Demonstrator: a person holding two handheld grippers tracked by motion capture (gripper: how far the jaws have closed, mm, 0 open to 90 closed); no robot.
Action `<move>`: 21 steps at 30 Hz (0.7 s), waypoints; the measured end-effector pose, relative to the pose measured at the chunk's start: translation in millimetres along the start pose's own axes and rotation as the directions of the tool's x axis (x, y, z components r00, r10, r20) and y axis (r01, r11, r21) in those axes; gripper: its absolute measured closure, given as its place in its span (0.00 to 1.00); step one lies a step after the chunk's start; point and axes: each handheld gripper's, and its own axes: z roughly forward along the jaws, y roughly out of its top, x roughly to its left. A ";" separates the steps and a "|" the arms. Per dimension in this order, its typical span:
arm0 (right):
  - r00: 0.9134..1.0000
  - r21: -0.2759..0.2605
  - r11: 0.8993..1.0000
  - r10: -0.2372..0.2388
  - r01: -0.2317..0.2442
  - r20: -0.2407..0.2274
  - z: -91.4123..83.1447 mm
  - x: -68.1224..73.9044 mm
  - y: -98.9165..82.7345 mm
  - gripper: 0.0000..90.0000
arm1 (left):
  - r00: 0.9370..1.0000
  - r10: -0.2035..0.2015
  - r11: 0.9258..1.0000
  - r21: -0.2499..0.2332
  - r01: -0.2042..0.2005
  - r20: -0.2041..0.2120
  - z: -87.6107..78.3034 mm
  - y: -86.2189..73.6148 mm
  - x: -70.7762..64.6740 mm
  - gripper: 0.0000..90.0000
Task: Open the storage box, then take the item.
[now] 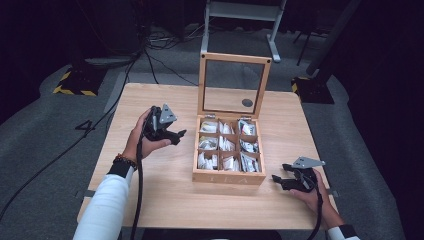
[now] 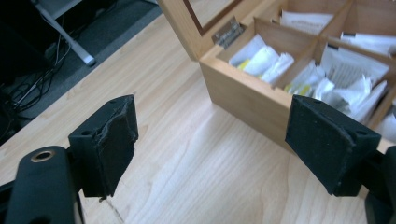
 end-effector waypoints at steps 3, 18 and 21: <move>1.000 -0.001 1.000 0.000 0.000 0.001 -0.1 0.0 -0.2 0.34 | 1.000 0.013 1.000 0.019 -0.013 -0.008 -0.6 -7.7 -6.2 0.20; 1.000 0.007 1.000 -0.006 0.006 -0.004 0.5 -1.0 1.1 0.33 | 0.996 0.065 0.995 0.076 -0.070 0.056 -7.7 -51.9 -44.0 0.21; 1.000 0.013 1.000 -0.006 0.006 0.002 0.3 -0.8 1.7 0.31 | 0.995 0.077 0.991 0.106 -0.083 0.063 -6.7 -67.1 -51.6 0.20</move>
